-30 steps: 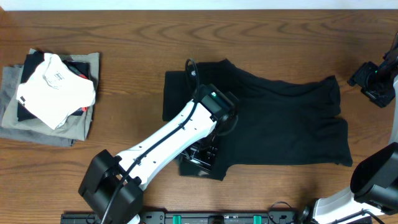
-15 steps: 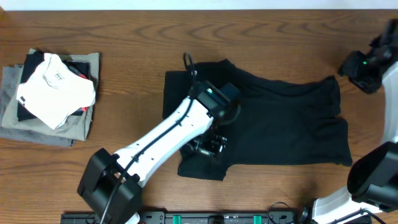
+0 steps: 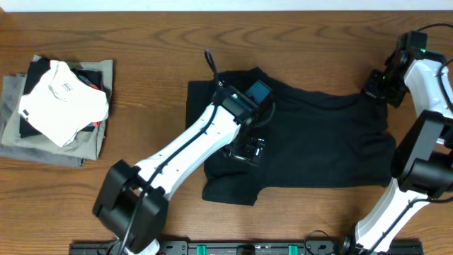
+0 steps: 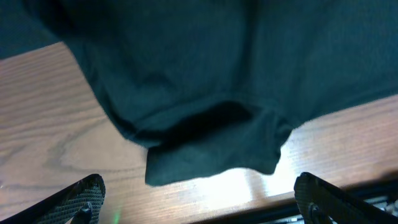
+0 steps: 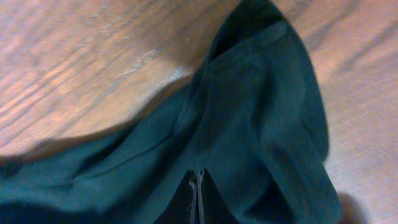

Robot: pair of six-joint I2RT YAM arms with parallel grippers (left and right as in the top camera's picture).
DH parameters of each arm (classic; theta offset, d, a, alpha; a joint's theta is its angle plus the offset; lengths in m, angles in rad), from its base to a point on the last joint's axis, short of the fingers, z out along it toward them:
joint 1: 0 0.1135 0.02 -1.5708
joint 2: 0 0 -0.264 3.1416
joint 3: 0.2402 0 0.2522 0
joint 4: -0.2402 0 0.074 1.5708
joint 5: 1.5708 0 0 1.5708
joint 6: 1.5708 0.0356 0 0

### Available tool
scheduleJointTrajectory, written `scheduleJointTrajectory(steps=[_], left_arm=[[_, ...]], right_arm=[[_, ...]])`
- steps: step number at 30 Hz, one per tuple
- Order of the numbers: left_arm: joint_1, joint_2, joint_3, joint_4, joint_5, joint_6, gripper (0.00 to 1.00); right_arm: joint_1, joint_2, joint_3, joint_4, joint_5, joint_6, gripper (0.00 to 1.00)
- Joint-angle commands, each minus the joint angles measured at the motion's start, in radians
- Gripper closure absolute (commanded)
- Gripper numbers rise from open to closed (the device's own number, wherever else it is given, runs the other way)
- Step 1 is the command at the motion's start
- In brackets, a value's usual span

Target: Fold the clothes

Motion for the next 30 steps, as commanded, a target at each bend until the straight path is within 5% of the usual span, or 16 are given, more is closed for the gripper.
scheduleJointTrajectory(steps=[1,30], left_arm=[[0.002,0.053,-0.002,0.011,-0.011,0.01,0.01],[0.002,0.25,-0.013,0.042,-0.011,0.052,0.01]], right_arm=[[0.0,0.032,-0.003,0.018,0.009,-0.026,0.99],[-0.084,0.16,-0.003,0.26,0.078,-0.056,0.99]])
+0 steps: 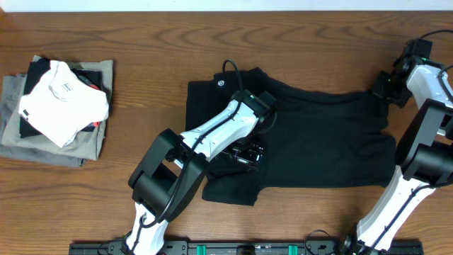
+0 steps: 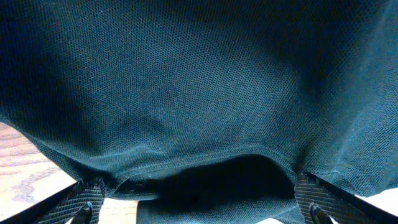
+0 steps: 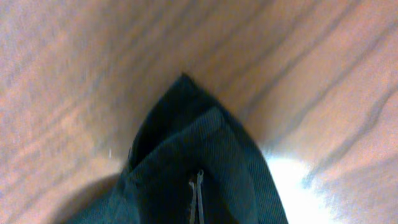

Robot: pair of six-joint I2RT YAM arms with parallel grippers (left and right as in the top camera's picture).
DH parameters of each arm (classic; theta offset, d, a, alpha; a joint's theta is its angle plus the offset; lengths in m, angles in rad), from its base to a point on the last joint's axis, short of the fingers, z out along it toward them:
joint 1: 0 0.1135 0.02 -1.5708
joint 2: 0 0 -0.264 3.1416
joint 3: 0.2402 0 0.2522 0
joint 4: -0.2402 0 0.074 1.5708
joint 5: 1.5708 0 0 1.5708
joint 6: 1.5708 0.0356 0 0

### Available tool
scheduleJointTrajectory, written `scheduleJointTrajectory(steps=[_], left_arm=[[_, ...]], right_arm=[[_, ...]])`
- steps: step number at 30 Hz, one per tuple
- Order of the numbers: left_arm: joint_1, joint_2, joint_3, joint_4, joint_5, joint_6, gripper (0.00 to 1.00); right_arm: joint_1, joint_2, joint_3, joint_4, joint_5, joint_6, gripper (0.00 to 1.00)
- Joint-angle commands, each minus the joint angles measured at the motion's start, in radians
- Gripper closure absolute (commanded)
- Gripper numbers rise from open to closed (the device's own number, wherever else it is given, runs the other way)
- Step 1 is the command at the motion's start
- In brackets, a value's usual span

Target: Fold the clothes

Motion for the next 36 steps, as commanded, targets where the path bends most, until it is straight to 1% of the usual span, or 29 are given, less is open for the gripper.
scheduleJointTrajectory(steps=[1,8,15,17,19,23,29,32,34,36], left_arm=[[0.002,0.004,-0.014,-0.003,-0.008,0.026,0.01],[0.002,0.004,-0.016,-0.015,-0.013,0.026,0.01],[0.002,0.004,-0.016,-0.019,-0.08,0.028,0.02],[0.002,0.004,-0.016,-0.018,-0.08,0.028,0.02],[0.002,0.004,-0.016,-0.018,-0.08,0.028,0.02],[0.002,0.004,-0.016,-0.02,-0.08,0.028,0.02],[0.002,0.004,-0.016,-0.018,-0.08,0.028,0.02],[0.002,0.004,-0.016,-0.018,-0.08,0.028,0.02],[0.002,0.004,-0.016,-0.018,-0.08,0.028,0.02],[0.002,0.004,-0.016,-0.018,-0.08,0.028,0.02]], right_arm=[[-0.011,0.035,-0.006,0.044,0.027,-0.031,0.99],[-0.011,0.046,-0.006,0.181,0.061,-0.031,0.99],[-0.024,0.046,-0.005,0.298,0.086,-0.042,0.99],[-0.028,0.046,0.0,0.315,0.086,-0.042,0.99],[-0.029,0.046,0.017,0.298,0.086,-0.047,0.99],[-0.029,0.018,0.138,0.114,0.086,-0.065,0.99],[-0.028,-0.072,0.372,-0.337,0.058,-0.064,0.99],[-0.028,-0.119,0.396,-0.481,-0.005,-0.086,0.99],[-0.028,-0.127,0.396,-0.573,-0.053,-0.131,0.99],[-0.027,-0.124,0.375,-0.652,-0.067,-0.135,0.99]])
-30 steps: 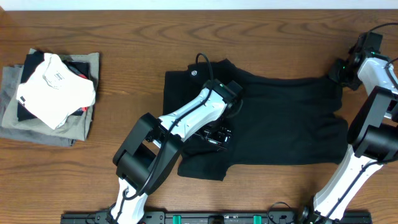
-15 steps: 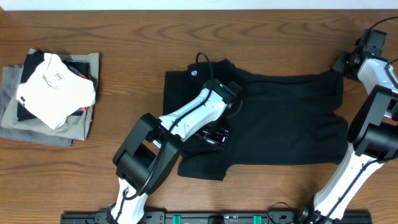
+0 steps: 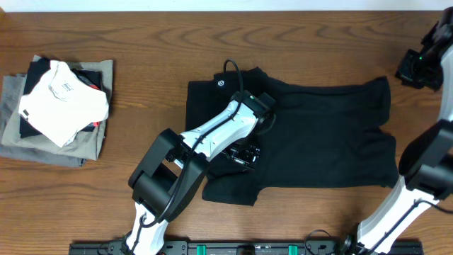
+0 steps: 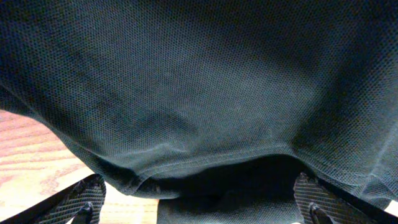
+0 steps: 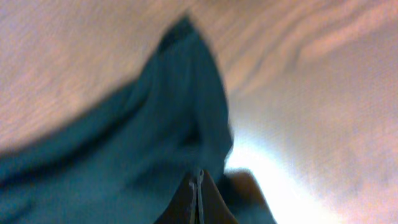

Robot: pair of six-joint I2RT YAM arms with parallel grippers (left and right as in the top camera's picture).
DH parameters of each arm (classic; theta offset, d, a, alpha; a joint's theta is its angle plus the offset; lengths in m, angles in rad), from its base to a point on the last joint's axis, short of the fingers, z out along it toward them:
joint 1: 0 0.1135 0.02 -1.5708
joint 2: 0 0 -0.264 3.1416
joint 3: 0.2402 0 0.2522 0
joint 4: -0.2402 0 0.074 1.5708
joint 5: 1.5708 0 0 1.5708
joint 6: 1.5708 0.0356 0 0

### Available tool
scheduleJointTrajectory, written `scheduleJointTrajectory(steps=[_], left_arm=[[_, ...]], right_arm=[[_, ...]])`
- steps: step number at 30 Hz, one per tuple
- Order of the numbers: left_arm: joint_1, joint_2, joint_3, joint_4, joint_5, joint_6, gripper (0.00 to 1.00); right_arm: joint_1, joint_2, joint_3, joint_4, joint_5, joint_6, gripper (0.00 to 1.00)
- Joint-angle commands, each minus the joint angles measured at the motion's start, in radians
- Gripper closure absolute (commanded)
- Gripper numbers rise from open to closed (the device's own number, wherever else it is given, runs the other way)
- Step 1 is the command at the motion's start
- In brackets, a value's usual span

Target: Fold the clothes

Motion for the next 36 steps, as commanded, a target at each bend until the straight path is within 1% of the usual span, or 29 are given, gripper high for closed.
scheduleJointTrajectory(steps=[1,3,6,9,13,23,27,32,36], left_arm=[[0.002,0.004,-0.006,-0.003,-0.019,0.006,0.02],[0.002,0.004,-0.006,-0.003,-0.019,0.006,0.02],[0.002,0.004,-0.007,-0.003,-0.019,0.006,0.02],[0.002,0.004,-0.006,-0.003,-0.019,0.006,0.02],[0.002,0.004,-0.006,-0.003,-0.019,0.006,0.02],[0.002,0.004,-0.006,-0.004,-0.019,0.005,0.02],[0.002,0.004,-0.006,-0.004,-0.019,0.006,0.02],[0.002,0.004,-0.006,-0.004,-0.019,0.005,0.02],[0.002,0.004,-0.006,-0.005,-0.019,0.006,0.02]], right_arm=[[-0.001,0.0,-0.032,-0.062,-0.069,-0.045,0.99],[0.001,0.0,-0.093,-0.057,-0.086,-0.045,0.99],[0.005,0.0,-0.209,-0.002,-0.09,-0.038,0.99],[0.005,0.0,-0.32,0.102,-0.091,-0.038,0.99],[0.005,0.0,-0.419,0.257,-0.114,-0.037,0.99],[0.002,0.019,-0.534,0.453,-0.108,0.008,0.99],[0.002,0.044,-0.539,0.487,-0.065,0.06,0.99],[-0.002,0.086,-0.539,0.543,-0.029,0.057,0.99],[-0.009,0.124,-0.539,0.626,0.01,0.056,0.99]])
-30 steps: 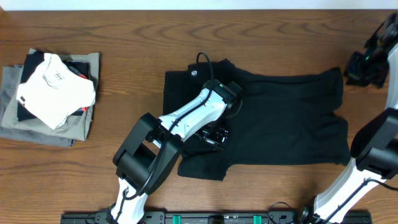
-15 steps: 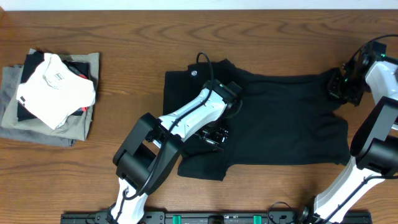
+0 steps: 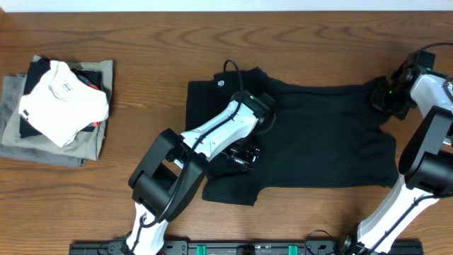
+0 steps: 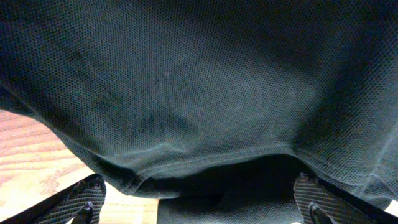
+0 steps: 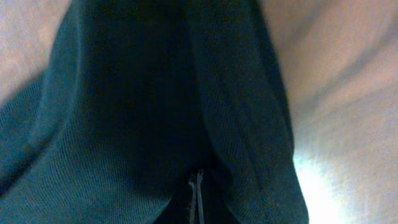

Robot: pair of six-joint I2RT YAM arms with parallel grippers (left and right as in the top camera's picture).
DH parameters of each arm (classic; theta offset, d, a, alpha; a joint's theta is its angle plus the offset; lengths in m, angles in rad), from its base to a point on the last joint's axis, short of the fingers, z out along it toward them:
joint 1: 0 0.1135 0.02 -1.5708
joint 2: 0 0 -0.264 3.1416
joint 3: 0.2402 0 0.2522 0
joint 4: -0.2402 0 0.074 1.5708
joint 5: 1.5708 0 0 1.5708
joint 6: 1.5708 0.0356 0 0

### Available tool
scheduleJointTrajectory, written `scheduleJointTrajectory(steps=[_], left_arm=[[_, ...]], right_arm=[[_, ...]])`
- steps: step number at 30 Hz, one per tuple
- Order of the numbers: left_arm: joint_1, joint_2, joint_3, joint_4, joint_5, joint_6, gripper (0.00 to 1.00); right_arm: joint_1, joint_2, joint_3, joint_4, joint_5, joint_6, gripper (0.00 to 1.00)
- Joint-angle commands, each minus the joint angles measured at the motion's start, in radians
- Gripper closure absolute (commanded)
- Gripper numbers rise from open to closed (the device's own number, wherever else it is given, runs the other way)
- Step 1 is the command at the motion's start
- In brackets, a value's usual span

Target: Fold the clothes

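Note:
A black shirt (image 3: 318,142) lies spread across the middle of the table, its neck label to the left. My left gripper (image 3: 244,152) is down on the shirt's lower left part. Its fingers (image 4: 87,199) stand wide apart, so it is open, and a folded edge of the shirt (image 4: 199,93) lies between them. My right gripper (image 3: 386,100) sits at the shirt's far right top corner. In the right wrist view its fingertips (image 5: 196,186) are pressed together, and dark cloth (image 5: 137,112) fills the frame around them.
A stack of folded clothes (image 3: 60,106) with a white piece on top lies at the table's left edge. Bare wooden tabletop (image 3: 141,42) surrounds the shirt. A black rail (image 3: 248,248) runs along the front edge.
My right gripper has come back from beyond the shirt's top right corner, left and nearer, onto that corner. The corner now sits drawn in. The left arm has not moved.
First my left gripper hung open above the shirt's lower left and my right was shut at the top right corner. Then the left was down on the cloth and the right farther out. The corner then lay stretched out. Now the right is back on it.

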Motion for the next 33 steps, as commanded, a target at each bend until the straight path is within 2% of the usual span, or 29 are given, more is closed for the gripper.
scheduleJointTrajectory(steps=[1,14,19,21,24,29,33], left_arm=[[0.002,0.004,-0.006,-0.004,-0.019,0.006,0.02],[0.012,0.004,-0.006,-0.051,-0.031,0.029,0.02],[0.035,0.004,-0.006,-0.051,-0.057,0.029,0.02],[0.044,0.004,-0.006,-0.052,-0.079,0.029,0.02],[0.052,0.004,-0.006,-0.056,-0.079,0.029,0.02],[0.052,0.004,-0.006,-0.055,-0.079,0.029,0.02],[0.052,0.004,-0.006,-0.04,-0.079,0.028,0.02]], right_arm=[[-0.011,0.09,-0.013,0.063,0.087,0.016,0.99],[-0.037,0.093,-0.013,0.317,0.158,-0.056,0.99],[-0.051,0.092,0.034,0.326,0.156,-0.056,0.97],[-0.052,0.088,0.105,0.247,0.157,-0.056,0.88],[-0.052,0.076,0.278,0.05,0.157,-0.056,0.81],[-0.051,0.064,0.599,-0.393,0.135,-0.041,0.8],[-0.05,0.064,0.692,-0.677,0.091,-0.041,0.78]])
